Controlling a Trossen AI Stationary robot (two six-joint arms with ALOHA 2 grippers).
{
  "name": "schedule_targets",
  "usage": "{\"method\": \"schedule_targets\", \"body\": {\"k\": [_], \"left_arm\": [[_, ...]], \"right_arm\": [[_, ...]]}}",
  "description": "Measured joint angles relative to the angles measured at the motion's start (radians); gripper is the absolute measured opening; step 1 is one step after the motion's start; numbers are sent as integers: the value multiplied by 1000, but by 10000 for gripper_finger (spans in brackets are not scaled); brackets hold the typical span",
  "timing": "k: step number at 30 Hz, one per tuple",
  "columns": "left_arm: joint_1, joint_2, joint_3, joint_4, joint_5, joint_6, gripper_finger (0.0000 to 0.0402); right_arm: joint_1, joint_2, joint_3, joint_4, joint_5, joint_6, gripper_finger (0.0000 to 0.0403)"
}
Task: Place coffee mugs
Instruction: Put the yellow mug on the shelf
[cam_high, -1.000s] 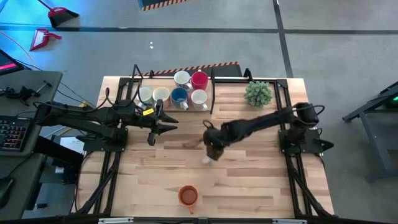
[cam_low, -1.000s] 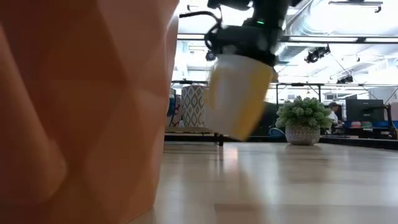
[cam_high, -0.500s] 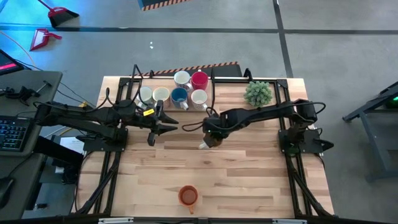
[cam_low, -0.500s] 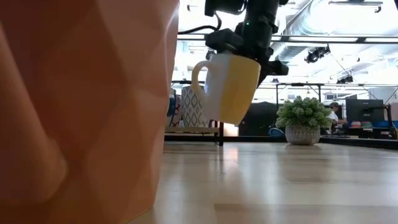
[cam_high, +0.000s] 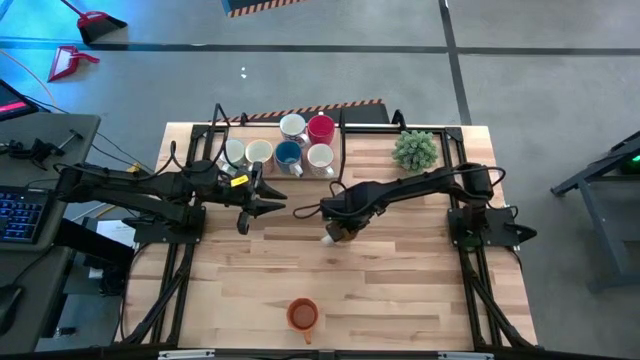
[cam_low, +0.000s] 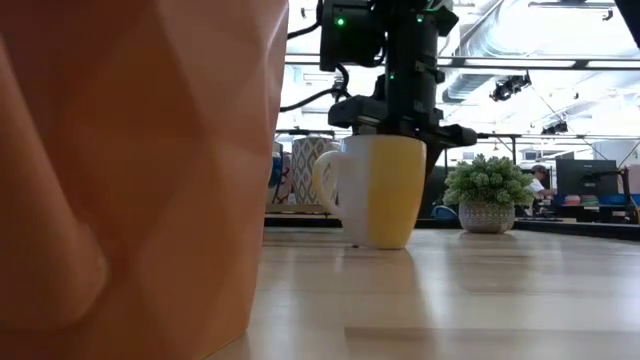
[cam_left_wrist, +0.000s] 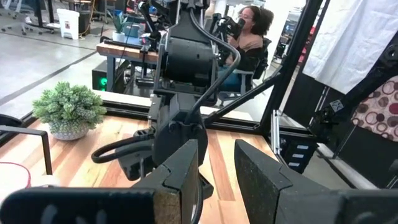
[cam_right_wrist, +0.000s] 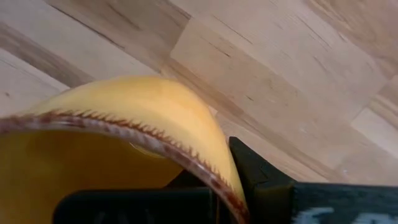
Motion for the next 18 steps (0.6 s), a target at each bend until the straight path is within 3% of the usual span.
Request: {"method": "schedule_targets", "body": {"k": [18], "left_arm": [[0,0,0,3,21,-29,93]], "right_arm": [[-56,0,13,1,2,-16,0]]}}
